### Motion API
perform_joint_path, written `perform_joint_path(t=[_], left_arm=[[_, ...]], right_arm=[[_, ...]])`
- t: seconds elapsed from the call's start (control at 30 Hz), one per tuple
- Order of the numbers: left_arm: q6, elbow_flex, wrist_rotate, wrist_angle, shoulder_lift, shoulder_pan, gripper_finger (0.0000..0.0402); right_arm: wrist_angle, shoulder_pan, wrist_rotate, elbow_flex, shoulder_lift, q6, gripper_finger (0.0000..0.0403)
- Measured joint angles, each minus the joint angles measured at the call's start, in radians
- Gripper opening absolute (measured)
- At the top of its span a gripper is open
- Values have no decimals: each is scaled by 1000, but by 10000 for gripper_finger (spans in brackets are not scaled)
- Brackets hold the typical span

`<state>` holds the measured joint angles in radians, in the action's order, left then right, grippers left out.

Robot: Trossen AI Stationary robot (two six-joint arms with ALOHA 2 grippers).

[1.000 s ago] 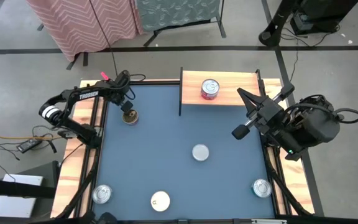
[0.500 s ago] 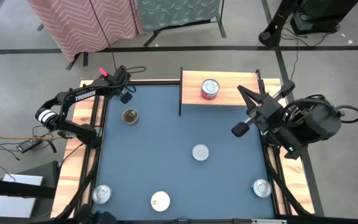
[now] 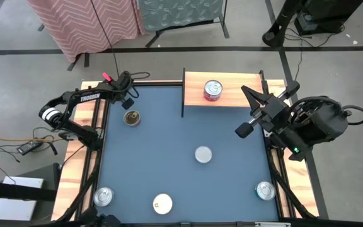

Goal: Stack canned seafood by type on shelf
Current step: Put the top green tuna can on the shelf

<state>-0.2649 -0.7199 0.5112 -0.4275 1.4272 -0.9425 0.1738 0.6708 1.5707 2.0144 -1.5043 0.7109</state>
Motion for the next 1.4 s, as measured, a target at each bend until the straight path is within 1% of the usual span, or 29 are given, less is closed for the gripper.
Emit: perform_joint_path(t=[0.13, 0.2, 0.27, 0.33, 0.47, 0.53, 0.7, 0.73, 0.8, 0.87, 1.0, 1.1, 1.17, 1.27, 1.4], left_arm=[[-15, 6, -27, 47, -1, 5, 1], [-20, 7, -40, 36, -1, 2, 0], [-37, 6, -80, 27, -8, -2, 0], [-39, 4, -154, 17, -9, -8, 0], [60, 0, -277, 36, -9, -38, 0], [84, -3, -346, 26, -9, -61, 0], [155, -50, -537, -110, -10, -109, 0], [171, -55, -560, -133, -16, -112, 1], [195, -61, -597, -132, -43, -107, 1], [213, -62, -657, -101, -93, -91, 1], [316, -62, -751, 57, -241, -30, 1], [414, -63, -763, 198, -385, 35, 1], [473, -64, -740, 271, -486, 85, 1], [536, -64, -651, 306, -650, 156, 1], [561, -65, -479, 261, -866, 233, 1]], right_arm=[[-8, -2, 0, 0, 0, 0, 4], [-19, -5, 0, 0, 0, 0, 4], [-21, -5, 0, 0, 0, 0, 4], [-21, -5, 0, 0, 0, 0, 4], [-23, -5, 0, 0, 0, 0, 4], [-24, -5, 0, 0, 0, 0, 4], [-24, -5, 0, 0, 0, 0, 4], [-24, -5, 0, 0, 0, 0, 4], [-23, -7, 0, 0, 0, 1, 4], [-23, -11, 0, 0, 0, 6, 4], [-23, -24, 0, 0, 0, 24, 4], [-23, -34, 0, 0, 0, 29, 4], [-23, -38, 0, 0, 0, 29, 4], [-22, -39, -1, 0, 0, 30, 4], [-23, -44, 0, 0, 0, 34, 4]])
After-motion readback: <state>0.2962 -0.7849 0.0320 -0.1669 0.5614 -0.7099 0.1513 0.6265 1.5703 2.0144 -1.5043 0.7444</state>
